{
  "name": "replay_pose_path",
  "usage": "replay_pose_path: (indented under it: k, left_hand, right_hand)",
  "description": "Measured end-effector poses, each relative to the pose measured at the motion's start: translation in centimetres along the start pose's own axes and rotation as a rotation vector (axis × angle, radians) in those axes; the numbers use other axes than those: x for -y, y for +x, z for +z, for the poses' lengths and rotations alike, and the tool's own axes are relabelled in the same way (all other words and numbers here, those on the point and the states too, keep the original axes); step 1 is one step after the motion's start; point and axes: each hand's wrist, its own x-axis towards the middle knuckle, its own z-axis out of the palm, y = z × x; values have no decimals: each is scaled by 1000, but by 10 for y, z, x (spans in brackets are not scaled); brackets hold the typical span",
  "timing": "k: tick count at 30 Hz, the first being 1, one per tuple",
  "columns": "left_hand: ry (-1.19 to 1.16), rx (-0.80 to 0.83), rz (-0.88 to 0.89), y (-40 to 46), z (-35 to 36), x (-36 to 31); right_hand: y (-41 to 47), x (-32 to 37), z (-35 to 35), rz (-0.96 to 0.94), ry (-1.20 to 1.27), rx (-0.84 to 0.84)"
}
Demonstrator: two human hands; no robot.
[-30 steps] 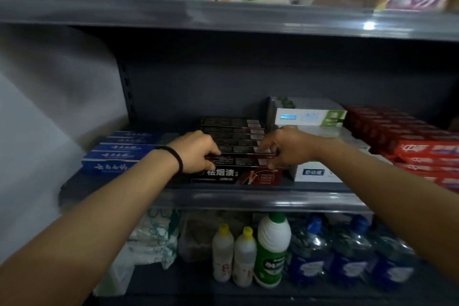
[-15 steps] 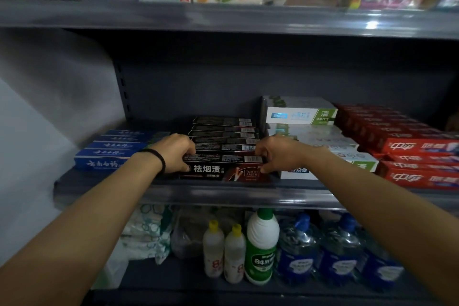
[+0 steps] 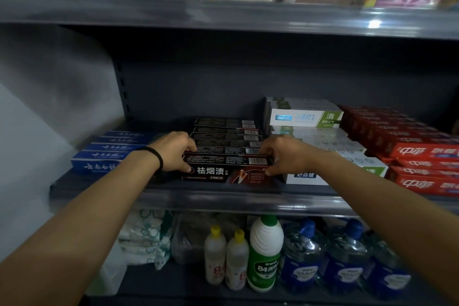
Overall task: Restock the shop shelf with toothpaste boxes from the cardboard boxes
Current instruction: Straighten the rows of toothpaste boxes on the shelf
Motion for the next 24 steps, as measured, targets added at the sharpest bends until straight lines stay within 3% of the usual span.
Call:
replay_pose_path:
  k: [7,19,24]
  left_hand:
    - [-38,48,-78,3,0,7]
    - [-19,49,-41,3,1,10]
    - [-151,51,-70,5,-9,19]
  right_hand:
    - [2,1,-4,-29,-50,0]
    - [4,9,-2,-52,-106,26]
    - [12,-8,-20,-37,-62,-18]
